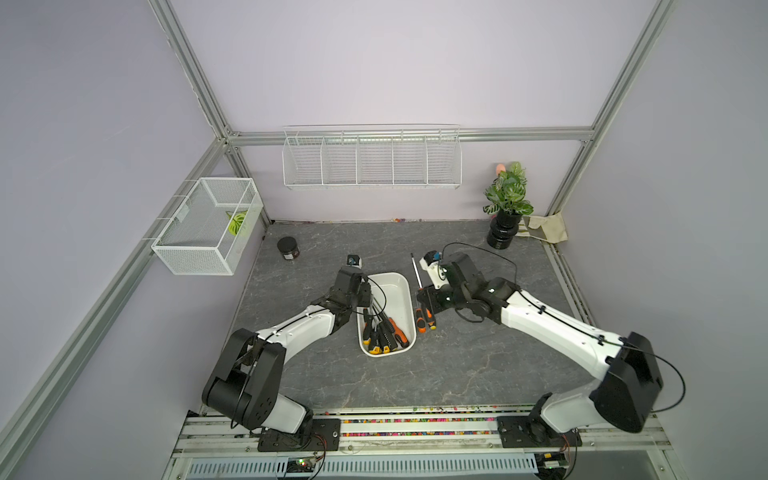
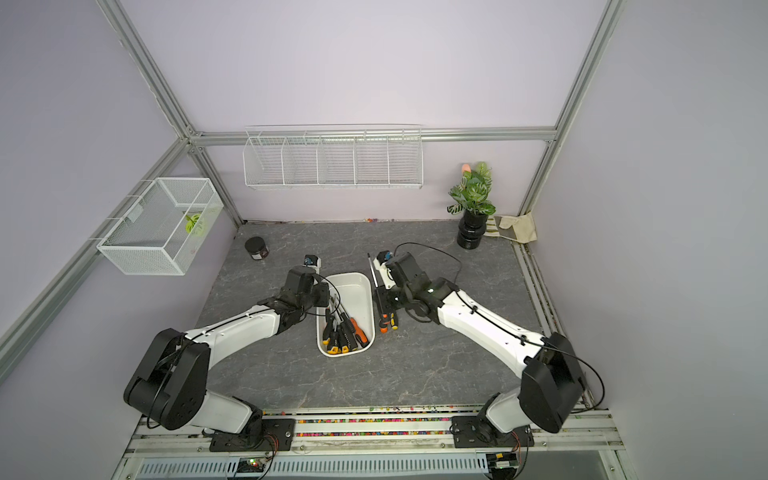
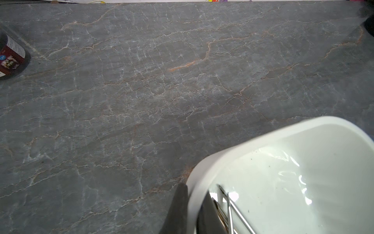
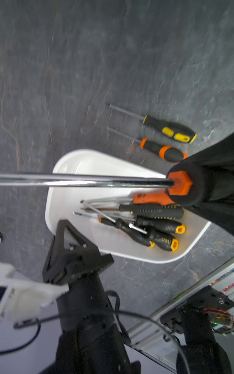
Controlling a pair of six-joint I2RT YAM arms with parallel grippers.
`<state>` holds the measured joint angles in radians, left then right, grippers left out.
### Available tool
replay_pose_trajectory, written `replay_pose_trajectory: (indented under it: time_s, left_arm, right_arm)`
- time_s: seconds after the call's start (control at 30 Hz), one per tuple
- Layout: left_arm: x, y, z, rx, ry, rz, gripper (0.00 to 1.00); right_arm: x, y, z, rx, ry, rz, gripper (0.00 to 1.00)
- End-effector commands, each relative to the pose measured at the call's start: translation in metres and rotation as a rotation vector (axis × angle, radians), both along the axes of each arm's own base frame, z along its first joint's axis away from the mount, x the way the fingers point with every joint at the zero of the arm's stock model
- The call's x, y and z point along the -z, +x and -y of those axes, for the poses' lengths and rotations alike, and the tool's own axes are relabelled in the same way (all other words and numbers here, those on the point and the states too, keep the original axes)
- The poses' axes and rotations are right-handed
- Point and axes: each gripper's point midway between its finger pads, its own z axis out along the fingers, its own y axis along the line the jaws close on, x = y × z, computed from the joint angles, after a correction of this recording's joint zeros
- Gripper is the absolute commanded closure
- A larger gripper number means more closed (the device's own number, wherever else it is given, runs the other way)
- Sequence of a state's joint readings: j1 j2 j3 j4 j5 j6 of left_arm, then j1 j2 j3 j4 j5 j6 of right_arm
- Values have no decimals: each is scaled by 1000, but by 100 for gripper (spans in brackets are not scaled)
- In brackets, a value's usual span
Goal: Take out the screwdriver from the storage box
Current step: Pick up the screwdriver from the storage box, then place the screwdriver at the center of the board.
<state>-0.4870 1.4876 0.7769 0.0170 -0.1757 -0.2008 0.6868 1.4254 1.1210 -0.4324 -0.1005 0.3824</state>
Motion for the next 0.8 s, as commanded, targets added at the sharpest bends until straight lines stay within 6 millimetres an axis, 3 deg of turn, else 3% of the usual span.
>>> replay_pose_trajectory:
  time_s: [0.0,0.17,0.5,0.77]
  left_arm:
    - [-2,2,0,4,11,8,100]
    - [-1,2,0,1,7,4,100]
    - [1,2,-1,-3,16,2,100]
    - [3,3,-1,-3,15,-1,100]
  right_arm:
    - [45,1,55,137,-75,-101,100]
    - [84,7,82,193,-125,-184,100]
    - [114,35,67,187,-118,-261,100]
    - [130,43,57,205,-102,-307,100]
